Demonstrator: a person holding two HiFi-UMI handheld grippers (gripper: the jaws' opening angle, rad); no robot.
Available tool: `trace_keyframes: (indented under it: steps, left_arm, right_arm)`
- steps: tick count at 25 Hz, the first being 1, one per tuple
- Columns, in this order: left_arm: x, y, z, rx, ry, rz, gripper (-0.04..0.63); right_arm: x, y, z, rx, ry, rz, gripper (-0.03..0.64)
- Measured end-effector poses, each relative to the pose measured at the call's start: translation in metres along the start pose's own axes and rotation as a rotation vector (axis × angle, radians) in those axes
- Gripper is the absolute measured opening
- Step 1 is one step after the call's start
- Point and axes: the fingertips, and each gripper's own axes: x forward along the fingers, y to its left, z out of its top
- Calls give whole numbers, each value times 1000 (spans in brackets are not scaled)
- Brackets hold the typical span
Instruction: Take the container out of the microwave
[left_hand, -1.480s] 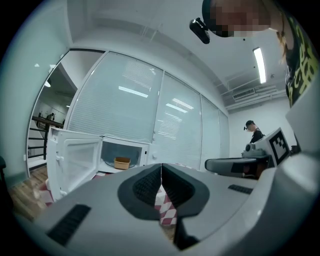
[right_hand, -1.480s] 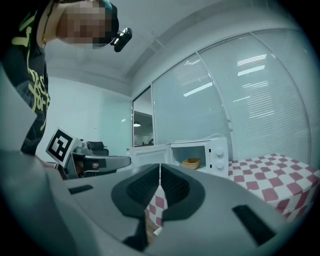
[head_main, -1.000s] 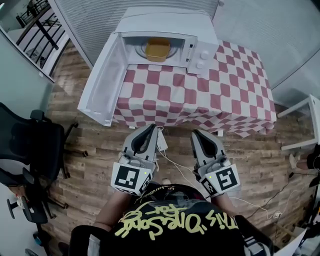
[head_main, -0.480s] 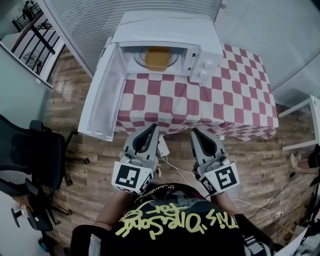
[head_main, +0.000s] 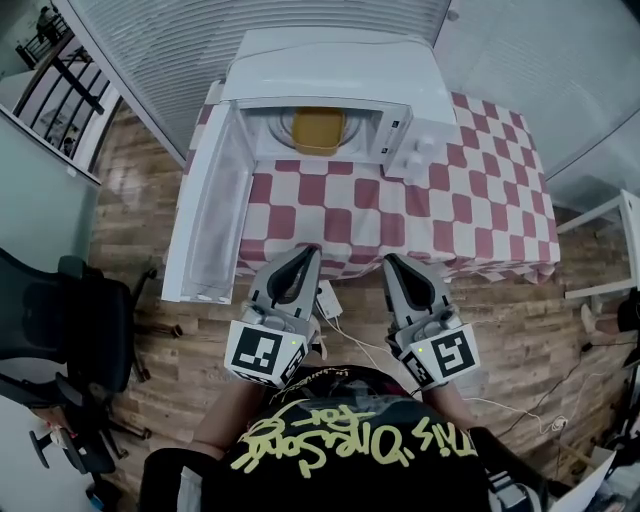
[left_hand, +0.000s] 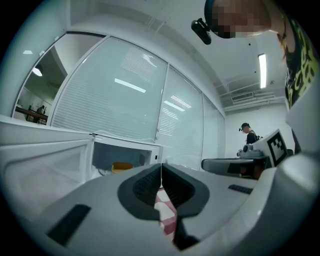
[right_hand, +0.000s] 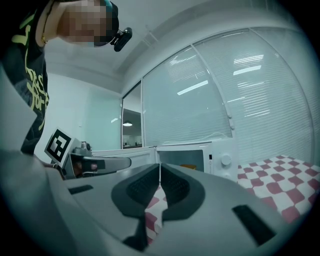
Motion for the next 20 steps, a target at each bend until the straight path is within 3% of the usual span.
trace_keyframes:
  steps: [20]
  left_arm:
    - [28,38,-6,-8,29,-24,9]
  right_arm:
    - [56,-3,-3,-3,8,-9,11]
